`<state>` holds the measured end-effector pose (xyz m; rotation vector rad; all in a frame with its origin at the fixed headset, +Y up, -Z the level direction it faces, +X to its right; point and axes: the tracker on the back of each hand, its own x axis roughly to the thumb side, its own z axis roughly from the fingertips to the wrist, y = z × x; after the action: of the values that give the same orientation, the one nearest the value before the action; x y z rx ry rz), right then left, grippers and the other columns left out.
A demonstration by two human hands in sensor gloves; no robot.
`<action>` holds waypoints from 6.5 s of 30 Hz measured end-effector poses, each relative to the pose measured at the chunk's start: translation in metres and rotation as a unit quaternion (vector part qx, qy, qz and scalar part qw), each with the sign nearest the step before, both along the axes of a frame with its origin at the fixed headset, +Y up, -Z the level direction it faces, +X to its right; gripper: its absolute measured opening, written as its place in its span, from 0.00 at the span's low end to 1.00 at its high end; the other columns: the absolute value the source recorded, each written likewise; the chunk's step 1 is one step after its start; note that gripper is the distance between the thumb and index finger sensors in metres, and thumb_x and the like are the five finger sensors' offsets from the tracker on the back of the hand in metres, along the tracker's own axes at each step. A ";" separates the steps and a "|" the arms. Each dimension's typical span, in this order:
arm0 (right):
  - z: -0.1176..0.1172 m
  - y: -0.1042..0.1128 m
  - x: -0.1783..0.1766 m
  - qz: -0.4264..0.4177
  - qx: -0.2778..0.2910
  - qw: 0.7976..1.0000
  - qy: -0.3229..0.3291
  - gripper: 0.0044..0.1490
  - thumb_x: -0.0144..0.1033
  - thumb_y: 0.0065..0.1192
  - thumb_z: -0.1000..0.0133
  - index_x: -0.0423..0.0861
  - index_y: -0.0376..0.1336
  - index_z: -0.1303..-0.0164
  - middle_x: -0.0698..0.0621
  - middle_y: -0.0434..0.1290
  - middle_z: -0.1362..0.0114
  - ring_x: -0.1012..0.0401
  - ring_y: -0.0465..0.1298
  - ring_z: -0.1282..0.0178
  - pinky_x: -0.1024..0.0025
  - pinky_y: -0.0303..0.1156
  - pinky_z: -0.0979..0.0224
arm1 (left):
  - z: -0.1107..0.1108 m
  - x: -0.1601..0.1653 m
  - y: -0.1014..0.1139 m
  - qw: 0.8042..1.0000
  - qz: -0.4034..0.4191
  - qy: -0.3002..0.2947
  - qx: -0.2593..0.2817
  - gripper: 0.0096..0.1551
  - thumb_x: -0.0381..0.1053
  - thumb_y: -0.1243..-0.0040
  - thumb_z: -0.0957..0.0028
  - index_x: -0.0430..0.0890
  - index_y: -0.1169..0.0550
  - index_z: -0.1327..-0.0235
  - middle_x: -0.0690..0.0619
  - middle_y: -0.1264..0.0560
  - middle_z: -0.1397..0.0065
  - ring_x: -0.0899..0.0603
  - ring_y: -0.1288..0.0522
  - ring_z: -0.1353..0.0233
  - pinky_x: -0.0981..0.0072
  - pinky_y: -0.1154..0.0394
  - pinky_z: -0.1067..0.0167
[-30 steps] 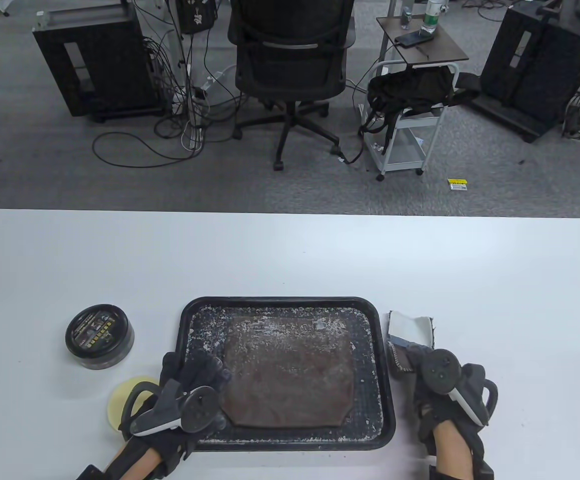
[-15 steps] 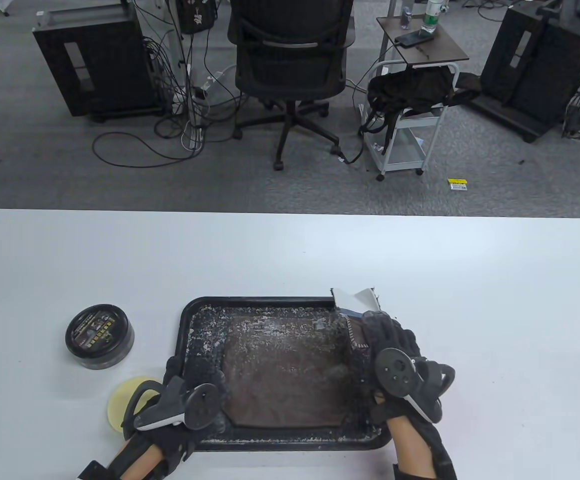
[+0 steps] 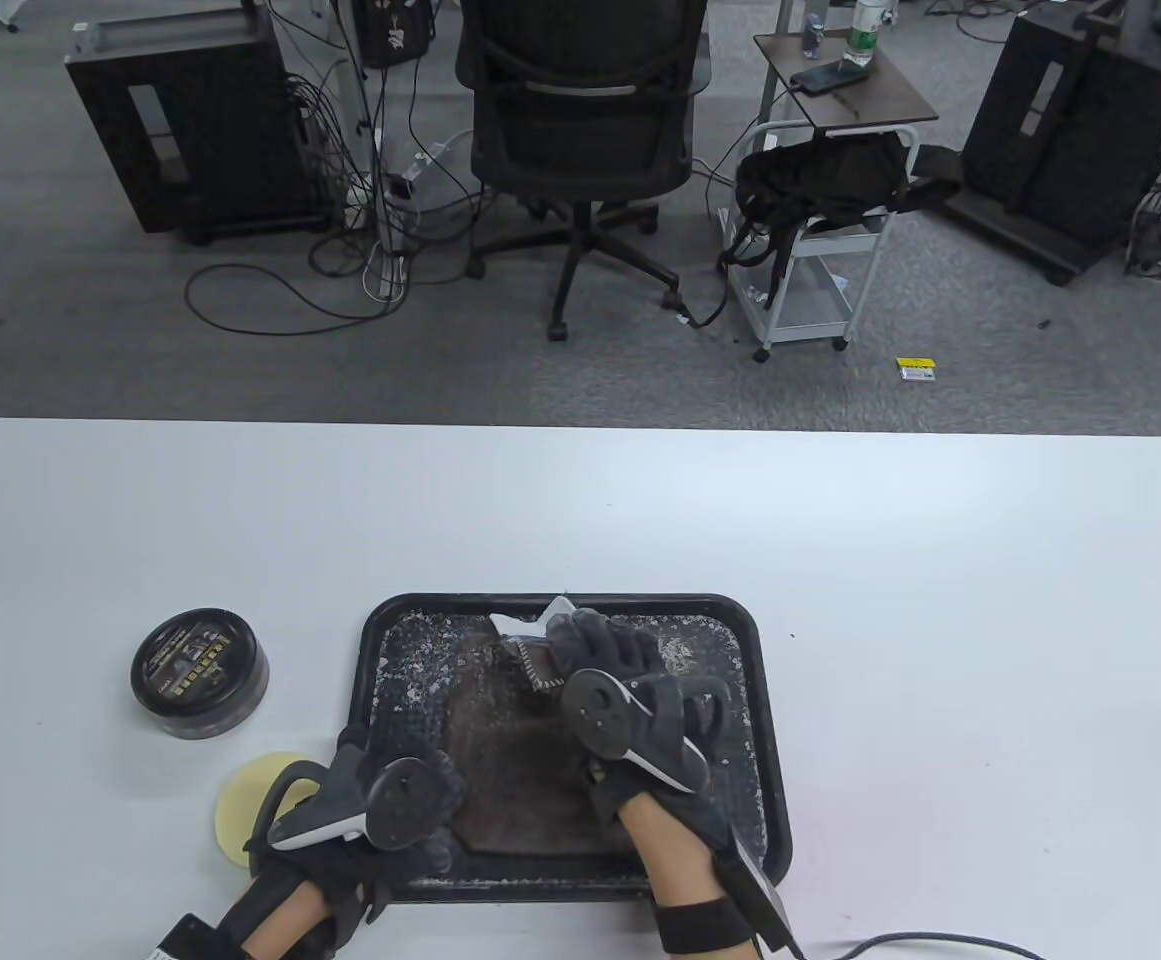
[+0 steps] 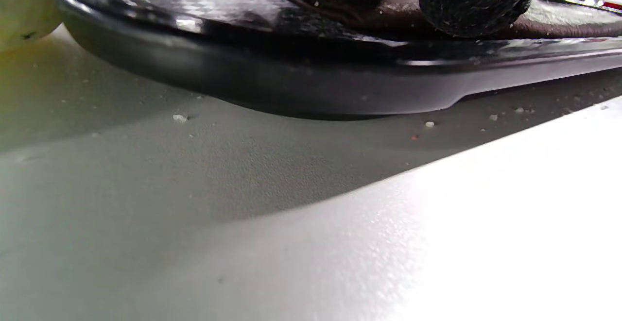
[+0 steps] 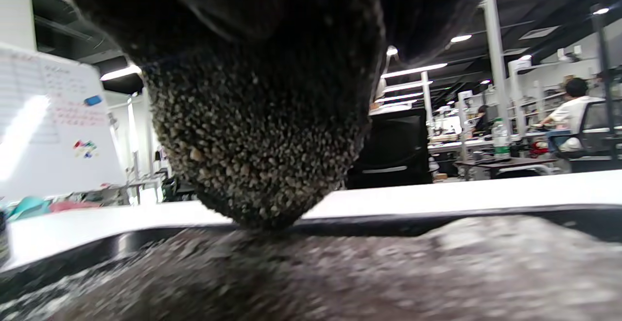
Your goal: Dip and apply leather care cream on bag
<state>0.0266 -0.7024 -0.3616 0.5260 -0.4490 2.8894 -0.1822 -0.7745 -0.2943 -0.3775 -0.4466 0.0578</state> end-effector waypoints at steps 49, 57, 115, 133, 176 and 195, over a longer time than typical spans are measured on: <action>-0.026 -0.044 0.007 0.223 -0.159 0.956 -0.102 0.35 0.27 0.59 0.52 0.56 0.68 0.31 0.48 0.71 0.25 0.48 0.73 0.27 0.49 0.67 0.26 | -0.001 -0.001 -0.009 1.000 0.010 0.021 -0.021 0.39 0.68 0.44 0.55 0.62 0.39 0.29 0.61 0.47 0.18 0.46 0.53 0.16 0.34 0.62 0.27; -0.028 -0.038 0.033 0.188 -0.170 0.958 -0.134 0.35 0.26 0.59 0.52 0.55 0.68 0.31 0.49 0.70 0.24 0.48 0.72 0.27 0.48 0.67 0.27 | 0.000 -0.002 -0.011 0.999 0.016 0.025 -0.025 0.38 0.67 0.44 0.54 0.63 0.40 0.29 0.61 0.48 0.18 0.46 0.53 0.16 0.34 0.63 0.27; 0.003 -0.052 -0.049 0.161 -0.155 0.974 -0.033 0.36 0.28 0.61 0.53 0.52 0.66 0.30 0.43 0.70 0.27 0.45 0.73 0.29 0.47 0.68 0.28 | -0.001 -0.001 -0.016 0.999 0.022 0.029 -0.034 0.39 0.67 0.43 0.55 0.62 0.40 0.29 0.61 0.49 0.19 0.46 0.53 0.16 0.35 0.63 0.27; 0.006 -0.054 -0.061 0.129 -0.179 0.973 0.073 0.35 0.27 0.61 0.53 0.57 0.68 0.32 0.50 0.68 0.24 0.49 0.68 0.24 0.50 0.61 0.24 | -0.001 -0.002 -0.017 0.998 0.029 0.034 -0.038 0.39 0.66 0.43 0.55 0.62 0.40 0.29 0.61 0.49 0.19 0.46 0.53 0.16 0.35 0.63 0.27; 0.008 -0.033 0.075 0.179 -0.259 0.936 -0.158 0.36 0.27 0.62 0.53 0.46 0.64 0.30 0.38 0.70 0.29 0.43 0.74 0.31 0.46 0.69 0.30 | 0.000 -0.001 -0.020 0.999 0.022 0.027 -0.042 0.42 0.67 0.44 0.55 0.61 0.44 0.28 0.59 0.51 0.18 0.46 0.54 0.16 0.35 0.62 0.26; 0.027 -0.046 -0.030 0.202 -0.191 0.961 -0.013 0.35 0.28 0.62 0.53 0.49 0.67 0.31 0.41 0.70 0.28 0.44 0.74 0.31 0.47 0.68 0.29 | 0.000 -0.001 -0.022 0.998 0.035 0.026 -0.043 0.55 0.67 0.43 0.56 0.57 0.63 0.31 0.59 0.51 0.19 0.46 0.54 0.16 0.35 0.61 0.26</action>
<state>-0.0030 -0.7486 -0.3344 0.5661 0.2481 3.2470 -0.1834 -0.7962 -0.2942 -0.4439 -0.4057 0.1542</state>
